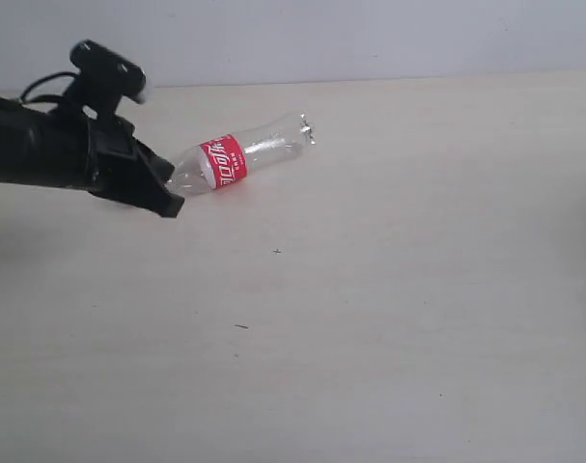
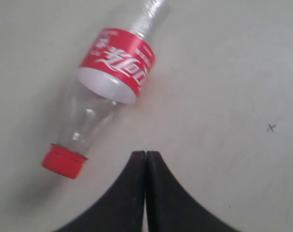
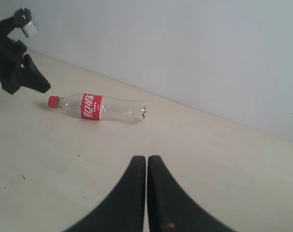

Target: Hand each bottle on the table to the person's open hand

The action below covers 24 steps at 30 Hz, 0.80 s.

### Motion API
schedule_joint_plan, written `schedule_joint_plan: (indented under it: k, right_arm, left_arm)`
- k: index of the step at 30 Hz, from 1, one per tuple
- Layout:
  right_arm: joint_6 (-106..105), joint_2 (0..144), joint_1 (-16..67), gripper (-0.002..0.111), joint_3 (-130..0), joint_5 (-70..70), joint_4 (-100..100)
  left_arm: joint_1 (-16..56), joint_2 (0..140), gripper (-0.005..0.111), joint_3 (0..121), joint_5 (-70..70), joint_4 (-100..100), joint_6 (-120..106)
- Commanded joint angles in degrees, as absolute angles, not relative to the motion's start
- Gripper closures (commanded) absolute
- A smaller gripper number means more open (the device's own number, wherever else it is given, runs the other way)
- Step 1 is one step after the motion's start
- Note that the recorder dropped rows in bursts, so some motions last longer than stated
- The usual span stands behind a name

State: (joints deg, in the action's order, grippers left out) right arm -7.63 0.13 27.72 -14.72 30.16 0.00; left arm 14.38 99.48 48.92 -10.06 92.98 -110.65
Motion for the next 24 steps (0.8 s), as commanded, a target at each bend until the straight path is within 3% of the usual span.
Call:
schedule_joint_plan:
  k: [1,10,24]
  right_arm:
    - [-7.49,0.0,27.94,0.106,-14.39,29.36,0.0]
    - [-7.49,0.0,27.94,0.106,-14.39,29.36,0.0]
    - [-7.49,0.0,27.94,0.106,-14.39,29.36,0.0]
  left_arm:
    - [12.73,104.99,0.104,48.75,-16.4,97.8,-118.17]
    - [8.61,106.63,0.104,49.98,-26.59,99.95,-119.85]
    - [8.47,106.63,0.104,49.98,-26.61,95.0,-118.04]
